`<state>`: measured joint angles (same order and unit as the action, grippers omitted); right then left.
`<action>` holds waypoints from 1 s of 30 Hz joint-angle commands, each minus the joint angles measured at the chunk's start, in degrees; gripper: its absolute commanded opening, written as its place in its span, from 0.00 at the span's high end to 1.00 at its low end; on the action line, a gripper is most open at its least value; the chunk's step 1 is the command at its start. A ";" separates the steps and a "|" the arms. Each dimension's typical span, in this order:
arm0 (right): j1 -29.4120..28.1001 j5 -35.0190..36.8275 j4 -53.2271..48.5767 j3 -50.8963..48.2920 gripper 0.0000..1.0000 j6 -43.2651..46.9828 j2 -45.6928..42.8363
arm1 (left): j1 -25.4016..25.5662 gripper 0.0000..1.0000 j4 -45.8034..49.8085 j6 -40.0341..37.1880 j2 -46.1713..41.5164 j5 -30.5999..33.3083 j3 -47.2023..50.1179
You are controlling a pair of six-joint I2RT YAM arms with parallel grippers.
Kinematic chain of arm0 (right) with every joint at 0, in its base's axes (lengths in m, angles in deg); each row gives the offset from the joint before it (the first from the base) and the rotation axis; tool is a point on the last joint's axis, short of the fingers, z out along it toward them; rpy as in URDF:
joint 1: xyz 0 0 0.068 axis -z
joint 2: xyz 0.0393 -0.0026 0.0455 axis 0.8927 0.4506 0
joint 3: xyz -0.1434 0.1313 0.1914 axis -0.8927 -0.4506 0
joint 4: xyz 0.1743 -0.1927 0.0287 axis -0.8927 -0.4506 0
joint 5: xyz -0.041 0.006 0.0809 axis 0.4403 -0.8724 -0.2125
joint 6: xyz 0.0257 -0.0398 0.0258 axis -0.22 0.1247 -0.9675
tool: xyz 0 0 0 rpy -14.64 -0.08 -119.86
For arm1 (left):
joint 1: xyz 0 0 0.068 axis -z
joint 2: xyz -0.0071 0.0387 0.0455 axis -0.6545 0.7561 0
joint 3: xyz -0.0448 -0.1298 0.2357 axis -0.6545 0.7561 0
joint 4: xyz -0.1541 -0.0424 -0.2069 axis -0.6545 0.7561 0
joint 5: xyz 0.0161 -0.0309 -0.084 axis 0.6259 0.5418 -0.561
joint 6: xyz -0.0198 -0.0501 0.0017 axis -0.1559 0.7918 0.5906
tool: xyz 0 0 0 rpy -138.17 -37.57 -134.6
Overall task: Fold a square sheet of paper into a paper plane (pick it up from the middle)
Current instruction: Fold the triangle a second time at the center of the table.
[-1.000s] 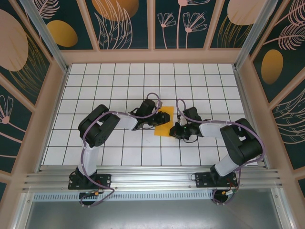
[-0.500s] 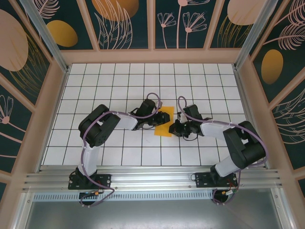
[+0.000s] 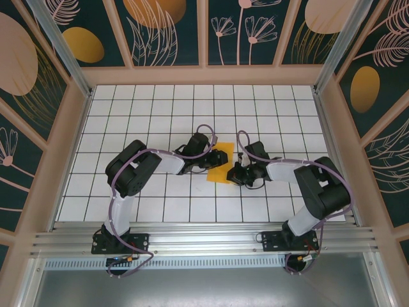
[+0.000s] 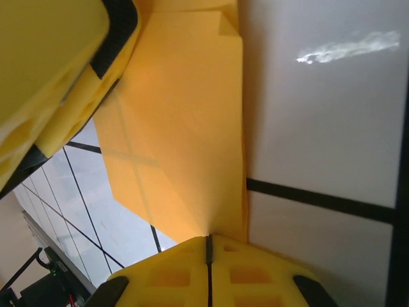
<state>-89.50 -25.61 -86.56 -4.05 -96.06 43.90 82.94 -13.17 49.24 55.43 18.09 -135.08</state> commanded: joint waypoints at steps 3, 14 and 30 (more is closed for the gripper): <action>0.18 0.23 -1.88 -2.25 0.92 -0.70 -2.65 | 0.20 0.69 1.75 -0.20 1.75 1.17 0.96; 0.66 5.01 -4.38 -3.56 0.92 0.36 -0.92 | 0.17 0.69 1.92 -0.30 1.27 1.00 0.73; 6.51 2.66 9.79 -2.87 0.60 0.87 -6.41 | 0.08 0.58 6.66 -1.32 -5.77 3.53 -3.49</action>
<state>-83.38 -20.76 -81.53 -6.52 -94.59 36.21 82.94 -9.10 49.19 52.68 19.62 -136.72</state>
